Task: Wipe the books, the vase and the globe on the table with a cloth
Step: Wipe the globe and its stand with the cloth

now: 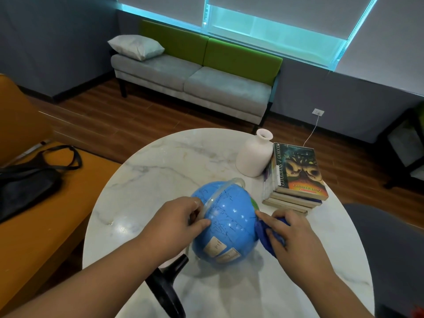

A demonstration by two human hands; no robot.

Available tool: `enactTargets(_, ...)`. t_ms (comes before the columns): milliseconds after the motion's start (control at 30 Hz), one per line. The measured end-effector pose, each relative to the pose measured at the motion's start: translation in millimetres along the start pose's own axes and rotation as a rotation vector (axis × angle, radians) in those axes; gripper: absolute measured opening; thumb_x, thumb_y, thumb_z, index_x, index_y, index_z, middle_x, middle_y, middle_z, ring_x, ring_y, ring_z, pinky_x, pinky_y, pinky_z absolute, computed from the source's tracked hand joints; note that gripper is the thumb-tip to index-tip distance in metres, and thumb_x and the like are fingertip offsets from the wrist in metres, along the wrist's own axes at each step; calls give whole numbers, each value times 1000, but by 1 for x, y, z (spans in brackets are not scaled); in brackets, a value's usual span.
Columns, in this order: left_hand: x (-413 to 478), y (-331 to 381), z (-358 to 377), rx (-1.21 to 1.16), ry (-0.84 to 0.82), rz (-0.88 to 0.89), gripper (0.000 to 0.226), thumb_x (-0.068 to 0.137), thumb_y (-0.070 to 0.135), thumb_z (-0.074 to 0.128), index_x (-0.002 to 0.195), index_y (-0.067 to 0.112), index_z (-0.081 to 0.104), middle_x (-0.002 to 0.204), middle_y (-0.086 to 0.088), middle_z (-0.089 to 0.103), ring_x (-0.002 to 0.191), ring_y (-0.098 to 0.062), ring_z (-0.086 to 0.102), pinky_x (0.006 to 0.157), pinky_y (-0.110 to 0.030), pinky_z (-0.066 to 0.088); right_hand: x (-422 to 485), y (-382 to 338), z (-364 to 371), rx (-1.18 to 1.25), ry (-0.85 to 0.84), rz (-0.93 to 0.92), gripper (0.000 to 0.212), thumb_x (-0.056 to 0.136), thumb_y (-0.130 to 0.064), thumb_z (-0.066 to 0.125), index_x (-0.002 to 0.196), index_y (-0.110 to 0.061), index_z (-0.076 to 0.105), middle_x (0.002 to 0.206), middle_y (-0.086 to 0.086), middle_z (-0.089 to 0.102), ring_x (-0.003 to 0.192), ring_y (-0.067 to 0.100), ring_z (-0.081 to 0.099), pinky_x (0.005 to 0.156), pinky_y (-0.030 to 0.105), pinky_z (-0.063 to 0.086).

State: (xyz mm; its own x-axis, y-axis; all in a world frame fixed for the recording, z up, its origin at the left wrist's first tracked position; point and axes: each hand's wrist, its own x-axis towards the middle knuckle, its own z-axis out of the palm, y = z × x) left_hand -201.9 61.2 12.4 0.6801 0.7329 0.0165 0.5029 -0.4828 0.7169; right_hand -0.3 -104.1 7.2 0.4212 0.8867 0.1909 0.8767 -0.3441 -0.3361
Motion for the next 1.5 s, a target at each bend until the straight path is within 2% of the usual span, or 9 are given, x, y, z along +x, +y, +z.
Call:
enactTargets(200,2,11,1,-9,-25,18,19,83,34,69,81,28,51,70,5,60,63,-4,53,61,-22,45,11,-32,-4,-174,-124,-169,83,73,-18,71,139,-52,33,137,-10,47,91,19,54,71,33,52)
enactTargets(300,7,10,-2,22,-12,1,16,86,34,66,82,27,52,69,6,60,62,-5,54,62,-24,46,14,-31,-5,-230,-169,-199,80,82,-24,64,139,-60,20,148,-15,35,98,20,52,79,34,49)
enactTargets(633,19,-16,7,-212,-110,-219,10,92,22,62,83,21,58,68,3,62,51,-13,62,64,-44,58,-22,12,-10,-88,-68,-90,88,77,-6,71,138,-56,34,129,-14,51,87,17,49,71,34,52)
enactTargets(733,18,-17,14,-271,-154,-233,8,92,17,62,88,11,57,77,-3,60,58,-21,63,64,-40,59,-30,29,-8,-70,-45,-100,74,81,-4,67,135,-50,45,121,-18,51,92,15,50,76,25,45)
enactTargets(900,19,-7,25,-369,-205,-241,14,88,12,67,86,6,54,74,-12,60,55,-22,63,59,-35,59,-11,24,-23,304,238,217,23,92,-13,59,109,-28,61,108,-9,55,99,8,51,80,6,32)
enactTargets(1067,20,3,35,-439,-207,-276,11,94,12,58,90,6,49,88,-27,65,68,-34,68,62,-41,60,17,15,0,273,199,288,28,90,-34,54,107,-16,66,102,-1,54,99,19,54,81,17,35)
enactTargets(1200,20,6,33,-565,-243,-293,18,92,21,62,101,9,53,85,-16,55,67,-25,63,60,-39,60,12,-11,11,71,226,127,37,86,-42,44,108,-20,66,104,0,56,96,20,48,83,19,28)
enactTargets(1400,22,16,31,-594,-322,-242,12,91,18,64,98,13,56,86,-12,59,67,-18,62,55,-31,57,7,-41,11,-152,99,-367,18,77,-31,62,94,-27,65,104,-11,60,89,20,51,79,31,46)
enactTargets(1500,23,17,31,-607,-327,-235,12,90,17,65,97,15,55,89,-13,59,72,-20,64,58,-32,58,36,-24,1,-36,104,-223,9,79,-24,66,87,-26,69,98,-9,60,88,22,51,77,29,43)
